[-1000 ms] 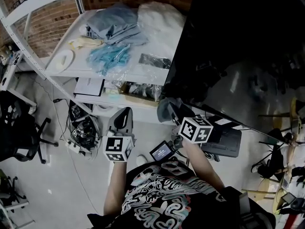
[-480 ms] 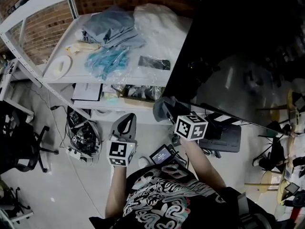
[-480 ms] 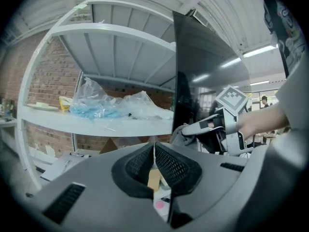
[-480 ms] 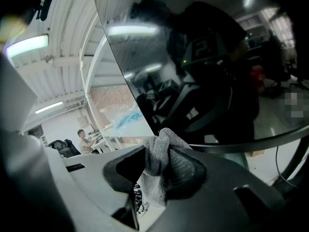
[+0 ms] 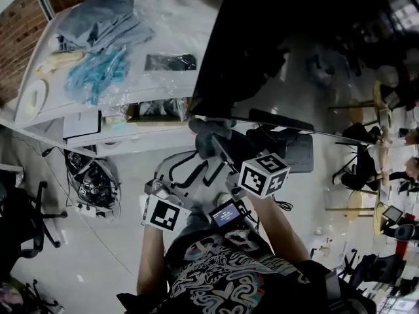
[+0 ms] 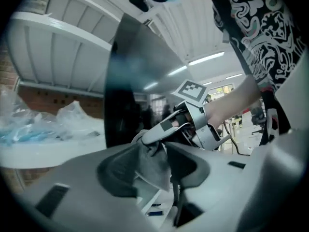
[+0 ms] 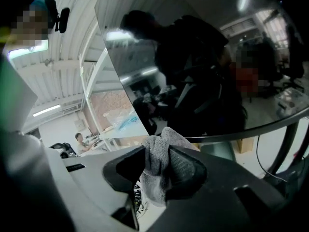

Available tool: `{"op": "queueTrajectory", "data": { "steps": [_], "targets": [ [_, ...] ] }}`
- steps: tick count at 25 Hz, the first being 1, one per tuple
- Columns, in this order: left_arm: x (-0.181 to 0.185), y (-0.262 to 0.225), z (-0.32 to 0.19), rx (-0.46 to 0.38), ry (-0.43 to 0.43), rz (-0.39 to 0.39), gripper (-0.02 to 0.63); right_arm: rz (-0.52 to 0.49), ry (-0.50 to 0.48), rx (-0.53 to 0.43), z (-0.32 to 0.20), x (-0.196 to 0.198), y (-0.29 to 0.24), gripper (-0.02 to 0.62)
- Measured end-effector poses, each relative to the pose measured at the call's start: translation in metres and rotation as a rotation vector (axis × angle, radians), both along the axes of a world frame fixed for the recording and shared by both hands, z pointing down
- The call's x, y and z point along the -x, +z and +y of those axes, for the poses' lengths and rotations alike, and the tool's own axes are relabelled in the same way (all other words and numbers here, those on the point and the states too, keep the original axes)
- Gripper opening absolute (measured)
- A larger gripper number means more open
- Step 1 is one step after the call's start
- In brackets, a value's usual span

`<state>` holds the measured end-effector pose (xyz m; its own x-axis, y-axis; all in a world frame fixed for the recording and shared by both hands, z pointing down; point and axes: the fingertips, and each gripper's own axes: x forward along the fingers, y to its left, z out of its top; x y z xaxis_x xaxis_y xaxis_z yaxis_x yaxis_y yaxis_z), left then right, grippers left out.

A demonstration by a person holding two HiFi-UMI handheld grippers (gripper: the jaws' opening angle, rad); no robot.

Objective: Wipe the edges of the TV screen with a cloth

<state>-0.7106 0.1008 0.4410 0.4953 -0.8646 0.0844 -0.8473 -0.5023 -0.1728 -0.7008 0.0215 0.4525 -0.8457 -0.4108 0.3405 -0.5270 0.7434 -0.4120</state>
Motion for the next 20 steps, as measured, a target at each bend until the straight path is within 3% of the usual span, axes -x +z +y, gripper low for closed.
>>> {"op": "queueTrajectory", "data": {
  "steps": [1, 2, 5, 10, 14, 18, 20],
  "targets": [
    [-0.012, -0.001, -0.002, -0.017, 0.031, -0.013, 0.253, -0.009, 0.016, 0.009, -0.001, -0.011, 0.0, 0.141],
    [-0.024, -0.001, -0.004, -0.033, 0.053, -0.039, 0.302, -0.024, 0.029, 0.022, -0.001, -0.022, 0.001, 0.141],
    [-0.054, 0.005, -0.009, -0.059, 0.09, -0.141, 0.319, -0.078, 0.04, 0.07, 0.01, -0.054, 0.005, 0.142],
    [-0.114, 0.013, 0.0, -0.059, 0.176, -0.208, 0.322, -0.154, -0.003, 0.109, 0.042, -0.099, 0.0, 0.141],
    [-0.167, 0.007, 0.023, -0.086, 0.202, -0.232, 0.323, -0.189, -0.083, 0.128, 0.09, -0.138, -0.01, 0.141],
    [-0.224, 0.013, 0.07, -0.085, 0.258, -0.362, 0.321, -0.187, -0.196, 0.181, 0.157, -0.187, -0.008, 0.141],
    [-0.254, 0.013, 0.098, -0.09, 0.285, -0.421, 0.276, -0.185, -0.243, 0.192, 0.187, -0.215, -0.009, 0.141]
  ]
}}
